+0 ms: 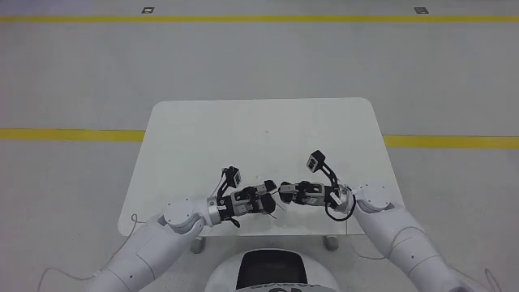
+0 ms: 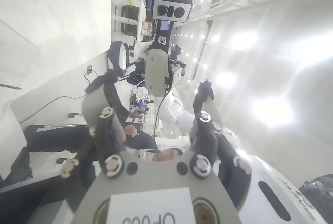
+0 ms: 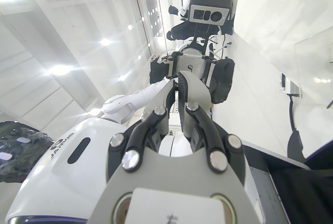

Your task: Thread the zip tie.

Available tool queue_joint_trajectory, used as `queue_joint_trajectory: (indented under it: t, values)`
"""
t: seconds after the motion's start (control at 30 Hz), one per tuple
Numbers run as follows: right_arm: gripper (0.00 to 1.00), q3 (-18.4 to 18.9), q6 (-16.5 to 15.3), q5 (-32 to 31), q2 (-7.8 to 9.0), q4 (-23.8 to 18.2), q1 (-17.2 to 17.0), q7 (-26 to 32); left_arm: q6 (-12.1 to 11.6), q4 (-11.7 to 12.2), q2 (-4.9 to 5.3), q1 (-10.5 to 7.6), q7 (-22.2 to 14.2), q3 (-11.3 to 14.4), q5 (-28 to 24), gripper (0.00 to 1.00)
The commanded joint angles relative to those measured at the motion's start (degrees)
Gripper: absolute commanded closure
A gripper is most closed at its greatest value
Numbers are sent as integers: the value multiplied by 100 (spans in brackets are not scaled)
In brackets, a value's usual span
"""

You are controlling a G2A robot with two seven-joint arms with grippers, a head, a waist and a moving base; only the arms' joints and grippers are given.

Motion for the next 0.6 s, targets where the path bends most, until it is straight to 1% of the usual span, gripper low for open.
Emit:
queue_joint_trajectory:
  t: [0.0,0.13,0.27,0.37,0.57]
  values:
    - [100,-2,5,-6,-1,5,1,2,-2,3,-2,0,-6,0,-1,52]
    - [100,-8,19,-20,-3,23,7,5,-12,11,-4,-2,-23,-2,-2,63]
    - [100,-21,51,-55,-7,54,26,8,-20,23,-7,-3,-37,-6,-12,69]
    - [100,-40,85,-95,-11,81,49,2,-30,29,-9,-1,-52,-9,-21,71]
    - [100,-85,163,-142,-23,154,100,10,-42,44,-13,-5,-122,-7,-43,79]
